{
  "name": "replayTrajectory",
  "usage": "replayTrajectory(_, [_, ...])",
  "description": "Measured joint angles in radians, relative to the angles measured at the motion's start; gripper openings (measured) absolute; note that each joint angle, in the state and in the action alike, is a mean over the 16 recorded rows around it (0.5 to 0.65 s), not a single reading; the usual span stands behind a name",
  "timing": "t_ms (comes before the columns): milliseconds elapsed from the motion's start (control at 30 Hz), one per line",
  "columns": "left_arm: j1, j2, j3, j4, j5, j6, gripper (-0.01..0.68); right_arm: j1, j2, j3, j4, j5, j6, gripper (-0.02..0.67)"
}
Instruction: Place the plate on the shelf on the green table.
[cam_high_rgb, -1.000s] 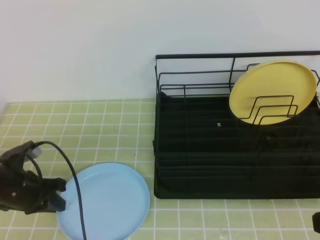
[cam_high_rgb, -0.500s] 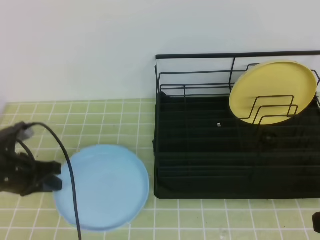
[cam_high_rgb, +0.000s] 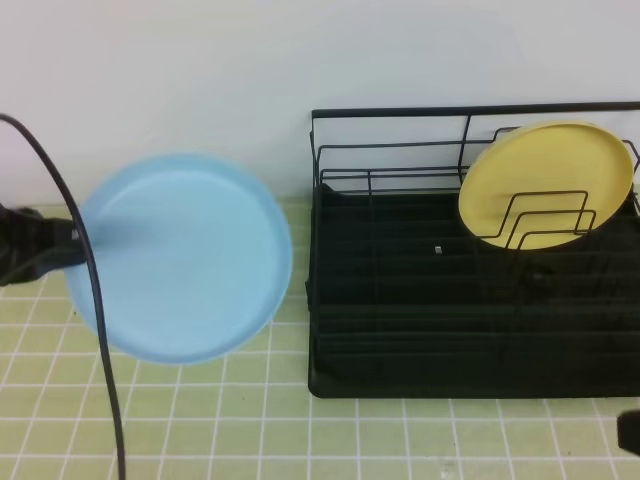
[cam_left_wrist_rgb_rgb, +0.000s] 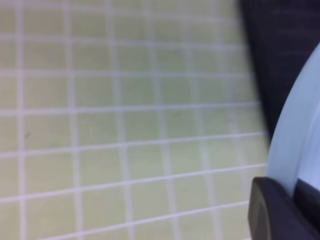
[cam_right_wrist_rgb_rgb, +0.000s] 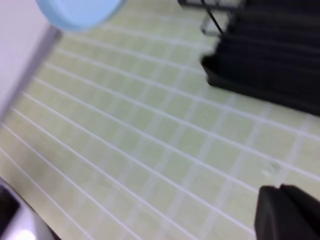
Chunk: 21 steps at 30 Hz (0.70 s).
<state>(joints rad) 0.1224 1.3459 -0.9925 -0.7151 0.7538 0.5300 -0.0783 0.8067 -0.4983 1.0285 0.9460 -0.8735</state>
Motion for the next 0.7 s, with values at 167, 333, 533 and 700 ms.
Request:
replayTrajectory(167, [-0.071, -0.083, -0.018, -0.005, 0.029, -0.016, 0.000, 0.000, 0.007, 0.000, 0.130, 0.005, -0.042, 0.071])
replayTrajectory(333, [-0.187, -0.130, -0.021, -0.011, 0.038, -0.039, 0.000, 0.000, 0.020, 0.000, 0.258, 0.011, -0.091, 0.137])
replayTrajectory(533, [-0.346, -0.144, -0.022, -0.006, 0.027, -0.083, 0.000, 0.000, 0.039, 0.000, 0.348, 0.023, -0.139, 0.202])
replayTrajectory(700, [-0.457, -0.144, -0.023, 0.005, 0.004, -0.122, 0.000, 0.000, 0.052, 0.000, 0.361, 0.034, -0.146, 0.247])
